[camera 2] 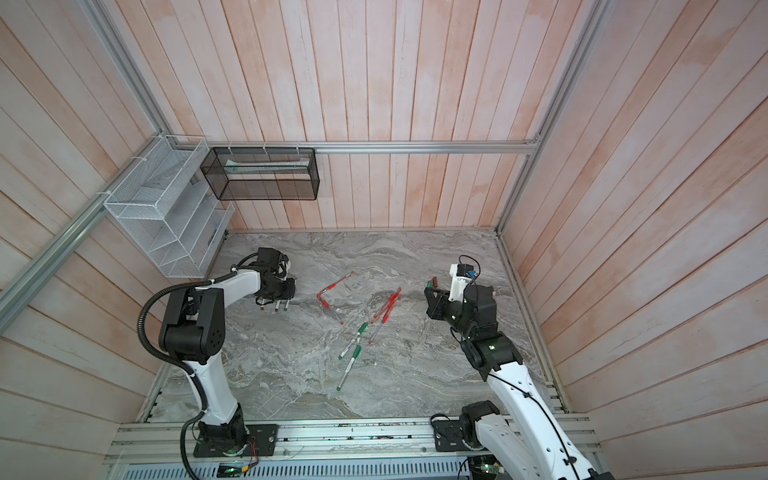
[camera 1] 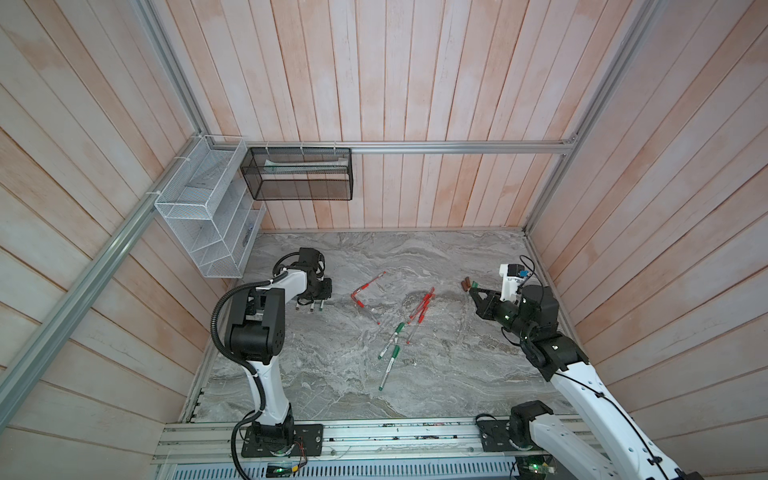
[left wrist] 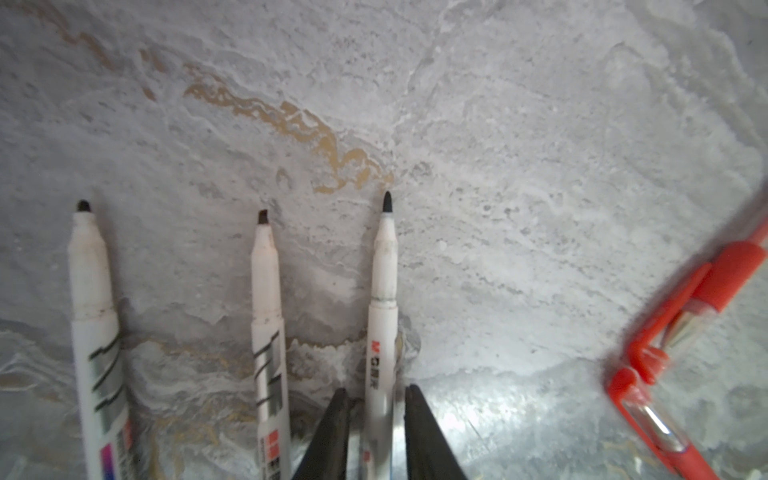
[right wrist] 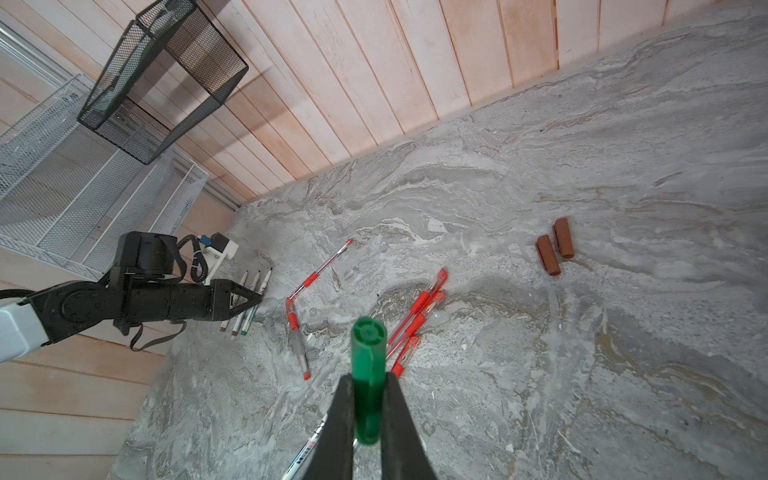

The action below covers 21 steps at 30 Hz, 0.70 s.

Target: Open the pen caps

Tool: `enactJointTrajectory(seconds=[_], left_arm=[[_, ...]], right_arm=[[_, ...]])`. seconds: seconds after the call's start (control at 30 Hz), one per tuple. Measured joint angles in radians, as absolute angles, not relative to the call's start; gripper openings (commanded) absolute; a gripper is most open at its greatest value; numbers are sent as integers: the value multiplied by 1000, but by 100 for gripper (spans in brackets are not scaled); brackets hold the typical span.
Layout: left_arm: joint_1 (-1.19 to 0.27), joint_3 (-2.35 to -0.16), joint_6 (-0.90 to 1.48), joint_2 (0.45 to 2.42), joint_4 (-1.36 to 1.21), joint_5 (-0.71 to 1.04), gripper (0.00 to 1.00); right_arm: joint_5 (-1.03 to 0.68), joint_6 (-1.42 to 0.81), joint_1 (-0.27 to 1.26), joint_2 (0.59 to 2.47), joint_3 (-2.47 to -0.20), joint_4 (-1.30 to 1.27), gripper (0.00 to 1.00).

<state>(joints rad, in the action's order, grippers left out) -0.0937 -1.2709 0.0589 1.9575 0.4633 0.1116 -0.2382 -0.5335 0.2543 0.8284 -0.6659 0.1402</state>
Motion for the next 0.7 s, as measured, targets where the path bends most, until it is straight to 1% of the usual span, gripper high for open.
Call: enactJointTrajectory(seconds=[0.2, 0.4, 0.47, 0.53, 0.7], left_arm=[[-94, -1238, 91, 1893, 486, 128, 43], [-95, -1163, 96, 1697, 462, 164, 62], [-96, -1129, 93, 1629, 442, 175, 73], [-97, -1093, 82, 1560, 424, 179, 80], [-99, -985, 41, 1411, 364, 215, 94]], right_arm=[[-253, -495, 221, 928, -748, 213, 0], [-273, -440, 141, 1044, -839, 276, 0], [-286, -425, 99, 1086, -865, 299, 0], [-292, -405, 62, 1134, -892, 316, 0], [-313, -355, -7, 1261, -965, 353, 0]])
